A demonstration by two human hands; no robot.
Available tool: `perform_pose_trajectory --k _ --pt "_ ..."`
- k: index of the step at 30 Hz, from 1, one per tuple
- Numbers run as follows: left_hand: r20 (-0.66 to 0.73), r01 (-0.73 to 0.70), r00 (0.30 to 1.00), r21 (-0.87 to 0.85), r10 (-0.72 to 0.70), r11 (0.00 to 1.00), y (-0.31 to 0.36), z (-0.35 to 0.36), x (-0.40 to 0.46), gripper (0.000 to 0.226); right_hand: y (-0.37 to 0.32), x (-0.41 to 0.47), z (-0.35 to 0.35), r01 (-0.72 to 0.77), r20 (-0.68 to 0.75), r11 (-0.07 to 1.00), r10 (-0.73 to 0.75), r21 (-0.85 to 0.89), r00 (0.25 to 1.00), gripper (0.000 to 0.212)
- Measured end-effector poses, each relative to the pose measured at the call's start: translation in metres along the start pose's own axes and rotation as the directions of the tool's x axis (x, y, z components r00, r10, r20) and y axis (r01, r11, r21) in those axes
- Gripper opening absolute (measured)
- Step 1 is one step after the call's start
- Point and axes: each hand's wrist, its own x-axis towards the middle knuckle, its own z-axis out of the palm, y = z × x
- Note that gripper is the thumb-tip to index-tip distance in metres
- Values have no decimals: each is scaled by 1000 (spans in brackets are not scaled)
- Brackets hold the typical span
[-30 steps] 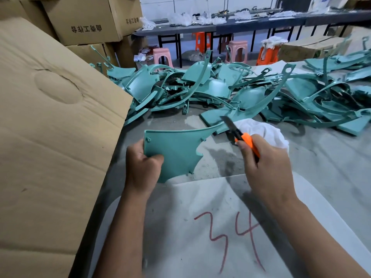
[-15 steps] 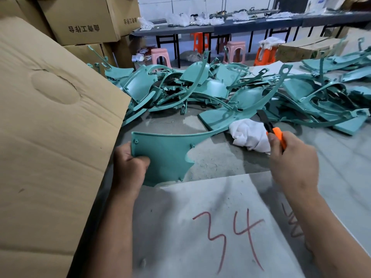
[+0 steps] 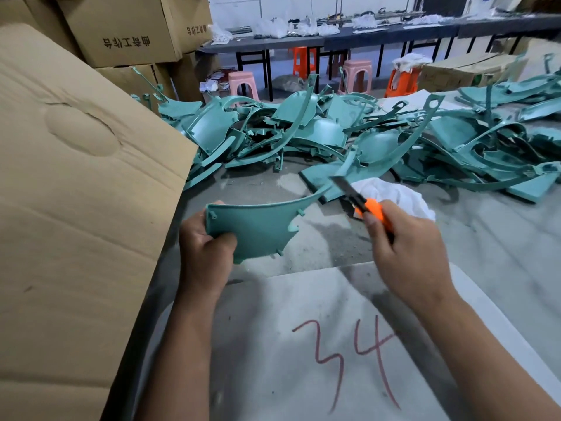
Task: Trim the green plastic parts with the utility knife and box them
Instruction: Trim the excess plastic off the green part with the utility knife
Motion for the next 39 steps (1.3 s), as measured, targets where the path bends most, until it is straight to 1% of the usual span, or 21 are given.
perform_pose_trajectory --k 2,4,6,8,10,12,14,16,18,20,21,23,25,27,28,30,32,34,35,37,39 --pt "36 10 999 1 -10 1000 -2 -3 1 18 18 6 -3 -159 -31 982 156 -105 987 32" --pt "56 11 998 7 -11 1000 -3 -2 0 20 31 10 -7 -308 -65 931 301 -194 951 31" --pt "46 -22 999 25 21 999 -2 -2 -1 19 36 11 -11 -379 -109 903 364 -202 925 32" --pt "36 -107 994 108 103 988 -1 -2 -1 12 27 8 -9 -319 -102 939 307 -132 946 32" --pt "34 -211 977 220 209 952 -1 -2 -1 10 6 2 -2 -148 -35 989 147 -15 988 33" --pt "32 -312 948 297 317 903 -1 0 -2 19 -16 -5 6 17 58 997 -21 75 998 32" --pt "8 -392 911 320 412 863 1 1 -3 30 -26 -9 13 94 143 992 -106 83 984 29" --pt "-46 -427 885 316 464 847 0 0 -4 31 -19 -8 15 67 148 995 -77 68 986 31" --pt "-91 -431 871 329 482 840 -1 -2 -3 32 -5 -4 10 -65 108 998 67 -21 992 34" --pt "-106 -435 862 348 496 831 0 -2 -4 34 10 1 4 -230 58 958 243 -173 968 35" --pt "-107 -444 857 345 504 827 1 -1 -4 33 14 2 2 -278 31 935 291 -220 956 36" --pt "-97 -473 840 352 535 807 3 2 -5 30 12 0 2 -270 -3 945 274 -184 962 37" --pt "-99 -479 830 377 549 793 3 4 -5 27 -2 -4 3 -132 19 991 132 -28 991 35" --pt "-119 -460 838 370 532 807 1 4 -5 29 -15 -8 6 18 79 997 -24 75 997 32" --pt "-131 -449 844 358 520 819 0 4 -5 31 -18 -9 9 55 95 994 -63 92 993 32" --pt "-159 -433 849 336 504 836 -1 4 -6 34 -18 -8 13 34 91 998 -40 61 995 33" --pt "-196 -411 855 307 480 858 -1 5 -6 37 -11 -5 13 -92 24 996 92 -18 995 33" --pt "-267 -317 890 220 370 922 -2 6 -3 38 2 -1 10 -243 -67 963 237 -119 969 34" --pt "-303 -246 909 160 285 956 -4 6 -2 37 8 -1 9 -280 -79 943 270 -182 960 34" --pt "-324 -113 939 26 116 993 -4 7 1 31 9 -2 9 -237 -11 925 244 -298 970 32" --pt "-310 -12 950 -137 -31 991 -3 10 2 26 3 -5 13 -115 98 937 155 -330 983 30"
